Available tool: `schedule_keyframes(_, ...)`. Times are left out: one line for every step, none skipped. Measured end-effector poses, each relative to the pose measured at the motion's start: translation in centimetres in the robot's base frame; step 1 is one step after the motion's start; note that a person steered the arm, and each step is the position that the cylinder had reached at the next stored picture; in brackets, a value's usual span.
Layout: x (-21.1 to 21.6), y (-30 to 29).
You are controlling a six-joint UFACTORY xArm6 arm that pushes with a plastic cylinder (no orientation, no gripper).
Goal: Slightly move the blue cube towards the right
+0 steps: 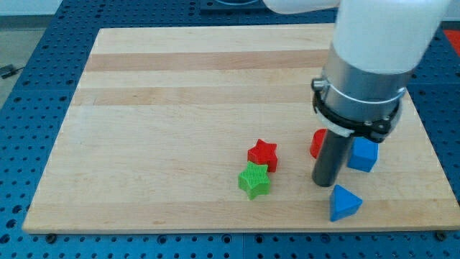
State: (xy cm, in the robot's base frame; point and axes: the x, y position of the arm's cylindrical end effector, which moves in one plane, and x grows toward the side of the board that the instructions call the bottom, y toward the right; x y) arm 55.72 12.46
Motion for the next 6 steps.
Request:
schedule_keyframes(-0.8,1.2)
schedule_keyframes(-2.8,1.4)
schedule_keyframes(-3.9,1.4)
schedule_keyframes(-3.1,3.1)
schedule_keyframes(-4.4,3.6)
schedule_keyframes(-7.8,1.9)
